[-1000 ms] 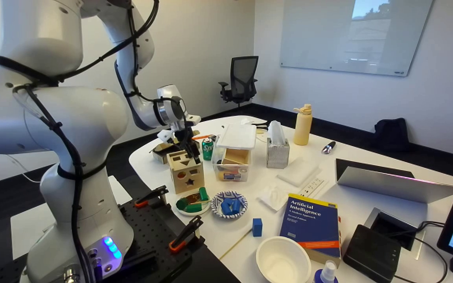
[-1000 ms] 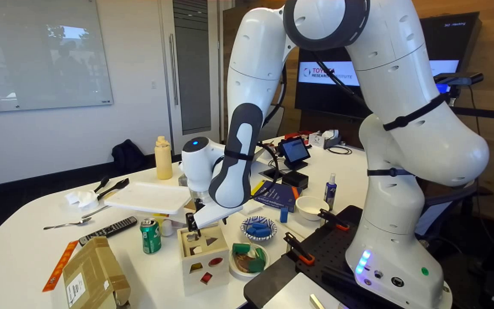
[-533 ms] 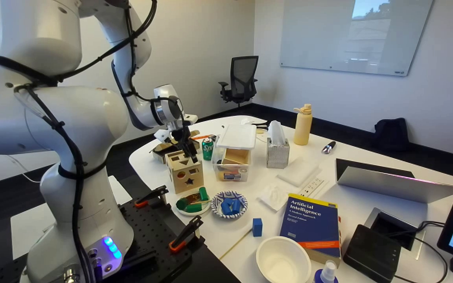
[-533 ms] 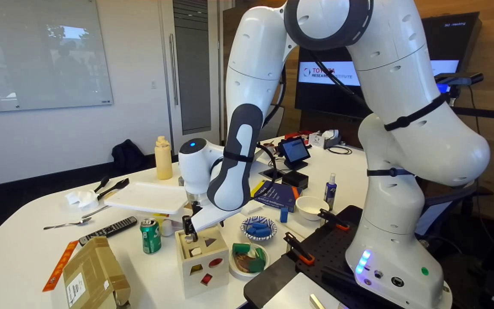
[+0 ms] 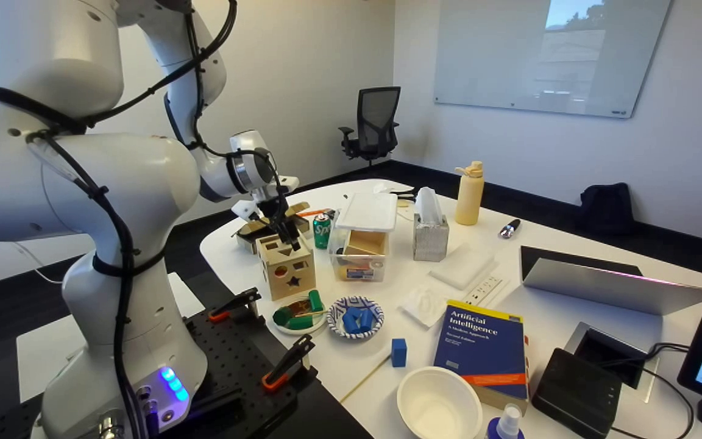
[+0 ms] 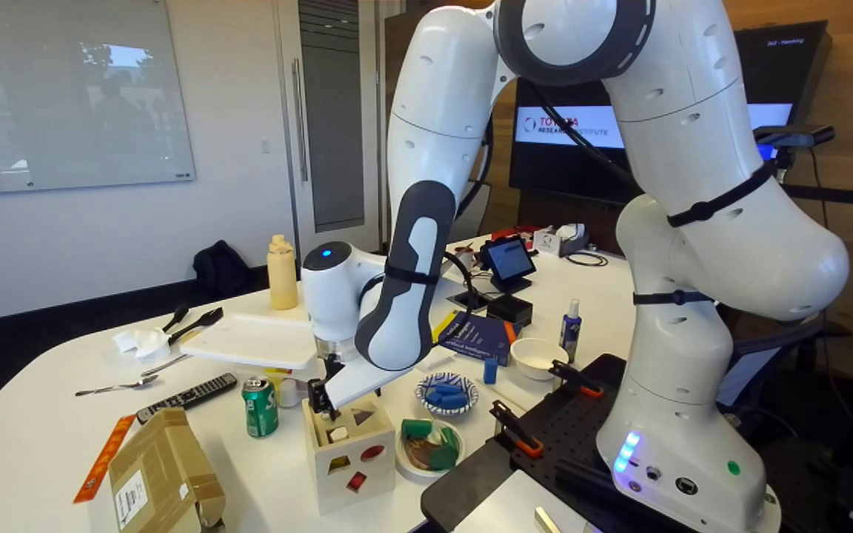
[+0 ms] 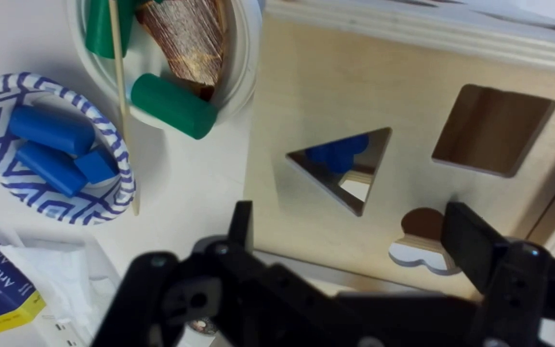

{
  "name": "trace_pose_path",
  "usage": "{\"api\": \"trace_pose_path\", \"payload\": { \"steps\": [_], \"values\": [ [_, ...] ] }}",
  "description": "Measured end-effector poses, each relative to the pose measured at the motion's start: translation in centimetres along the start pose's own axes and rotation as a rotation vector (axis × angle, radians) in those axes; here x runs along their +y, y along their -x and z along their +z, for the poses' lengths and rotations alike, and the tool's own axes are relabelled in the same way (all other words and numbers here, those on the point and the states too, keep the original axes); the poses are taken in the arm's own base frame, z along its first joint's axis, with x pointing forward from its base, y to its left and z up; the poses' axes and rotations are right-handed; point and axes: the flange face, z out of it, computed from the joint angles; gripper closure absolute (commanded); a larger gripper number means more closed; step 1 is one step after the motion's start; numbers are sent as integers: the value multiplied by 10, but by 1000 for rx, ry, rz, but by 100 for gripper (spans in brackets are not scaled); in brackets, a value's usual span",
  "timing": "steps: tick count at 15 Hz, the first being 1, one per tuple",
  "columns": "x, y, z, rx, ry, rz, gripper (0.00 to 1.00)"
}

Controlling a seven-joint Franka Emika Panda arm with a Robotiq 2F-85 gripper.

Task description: Slide open the lid of the shape sorter

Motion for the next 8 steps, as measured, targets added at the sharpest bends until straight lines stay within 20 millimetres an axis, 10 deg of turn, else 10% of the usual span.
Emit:
{"api": "trace_pose_path", "payload": {
  "steps": [8],
  "values": [
    [7, -12, -2, 27, 15, 14, 0]
  ]
}}
